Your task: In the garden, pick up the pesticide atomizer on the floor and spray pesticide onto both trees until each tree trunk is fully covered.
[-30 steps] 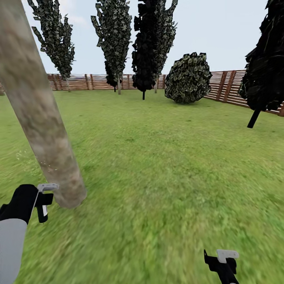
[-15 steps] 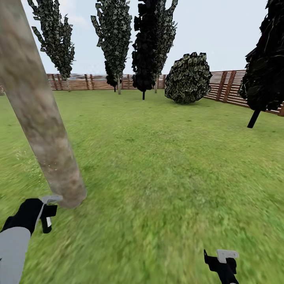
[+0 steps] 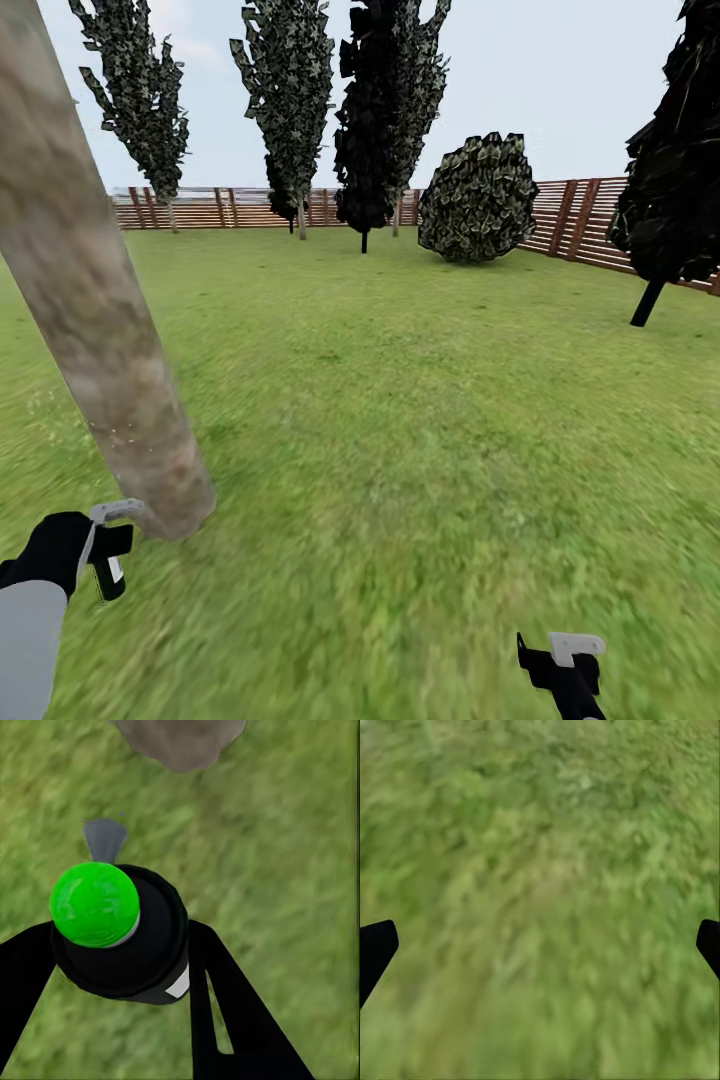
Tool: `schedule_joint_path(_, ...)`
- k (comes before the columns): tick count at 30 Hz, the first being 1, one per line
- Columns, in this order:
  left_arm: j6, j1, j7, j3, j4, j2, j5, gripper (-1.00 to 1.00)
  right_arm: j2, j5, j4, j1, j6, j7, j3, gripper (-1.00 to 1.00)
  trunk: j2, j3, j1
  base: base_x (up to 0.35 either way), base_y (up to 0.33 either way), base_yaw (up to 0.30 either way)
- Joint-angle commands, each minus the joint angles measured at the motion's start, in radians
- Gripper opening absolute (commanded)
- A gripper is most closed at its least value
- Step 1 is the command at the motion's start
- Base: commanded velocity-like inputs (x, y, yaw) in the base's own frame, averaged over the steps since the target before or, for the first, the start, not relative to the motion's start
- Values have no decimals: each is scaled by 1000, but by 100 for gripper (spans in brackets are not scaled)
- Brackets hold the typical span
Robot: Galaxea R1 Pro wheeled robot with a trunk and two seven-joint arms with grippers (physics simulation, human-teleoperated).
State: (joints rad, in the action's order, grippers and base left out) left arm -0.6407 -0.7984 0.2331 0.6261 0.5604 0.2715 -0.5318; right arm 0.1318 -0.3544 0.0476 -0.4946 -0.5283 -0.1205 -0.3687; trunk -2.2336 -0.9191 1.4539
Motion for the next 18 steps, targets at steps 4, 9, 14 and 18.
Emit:
schedule_joint_path(4, 95, 53, 8, 23, -3, 0, -11, -100, 0, -12, -2, -1, -4, -5, -4, 100, 0, -1, 0, 268, 0, 0)
schedule_joint_path(9, 123, 84, 9, 162, 9, 7, -11, -100, -1, -12, -2, -1, -4, -5, -4, 100, 0, -1, 0, 25, 0, 42)
schedule_joint_path(14, 125, 87, 9, 188, 6, 3, -19, -100, -1, -12, -2, -1, -4, -5, -3, 100, 0, -1, 0, 1, 0, 244)
schedule_joint_path(18, 125, 88, 7, 178, -2, -20, -18, -100, -1, -12, -1, -1, -4, -5, -4, 100, 0, -1, 0, 0, 0, 178)
